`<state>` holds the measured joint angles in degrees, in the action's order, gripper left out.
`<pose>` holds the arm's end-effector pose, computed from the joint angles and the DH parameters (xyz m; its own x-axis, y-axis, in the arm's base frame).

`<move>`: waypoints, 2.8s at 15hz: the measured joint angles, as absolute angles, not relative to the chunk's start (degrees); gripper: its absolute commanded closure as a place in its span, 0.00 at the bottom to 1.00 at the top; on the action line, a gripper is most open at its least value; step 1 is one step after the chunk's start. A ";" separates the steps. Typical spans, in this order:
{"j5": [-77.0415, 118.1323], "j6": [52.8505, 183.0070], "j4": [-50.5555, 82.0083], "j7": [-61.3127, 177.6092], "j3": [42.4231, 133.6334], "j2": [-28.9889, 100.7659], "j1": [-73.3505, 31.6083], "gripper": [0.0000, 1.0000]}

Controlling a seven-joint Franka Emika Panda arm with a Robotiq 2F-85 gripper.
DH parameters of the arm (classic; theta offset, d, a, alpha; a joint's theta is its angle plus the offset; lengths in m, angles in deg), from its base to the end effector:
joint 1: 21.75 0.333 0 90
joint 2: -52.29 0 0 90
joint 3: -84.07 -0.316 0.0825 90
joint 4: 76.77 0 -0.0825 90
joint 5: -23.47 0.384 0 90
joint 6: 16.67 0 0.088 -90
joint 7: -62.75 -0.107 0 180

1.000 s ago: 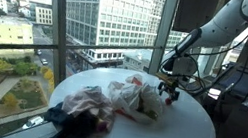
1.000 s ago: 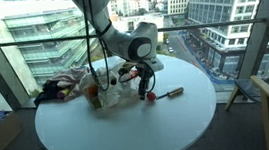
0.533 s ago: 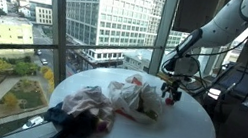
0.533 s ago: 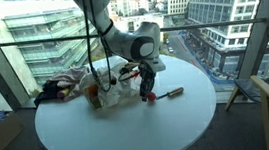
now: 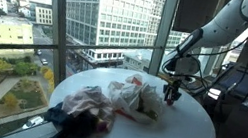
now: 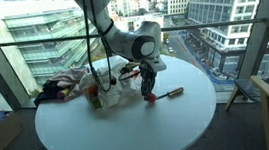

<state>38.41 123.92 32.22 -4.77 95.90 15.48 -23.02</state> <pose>0.6042 -0.1372 0.1585 -0.0098 -0.9986 -0.0521 -0.9985 0.0070 0.0545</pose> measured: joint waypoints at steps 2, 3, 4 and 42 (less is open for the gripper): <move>38.11 123.92 32.22 -4.77 95.80 15.61 -23.00 0.87; 37.85 123.92 32.22 -4.77 95.79 15.68 -22.95 0.96; 37.62 123.92 32.22 -4.77 95.79 15.73 -22.90 0.99; 23.38 110.51 28.69 -17.15 99.96 15.74 -23.29 0.00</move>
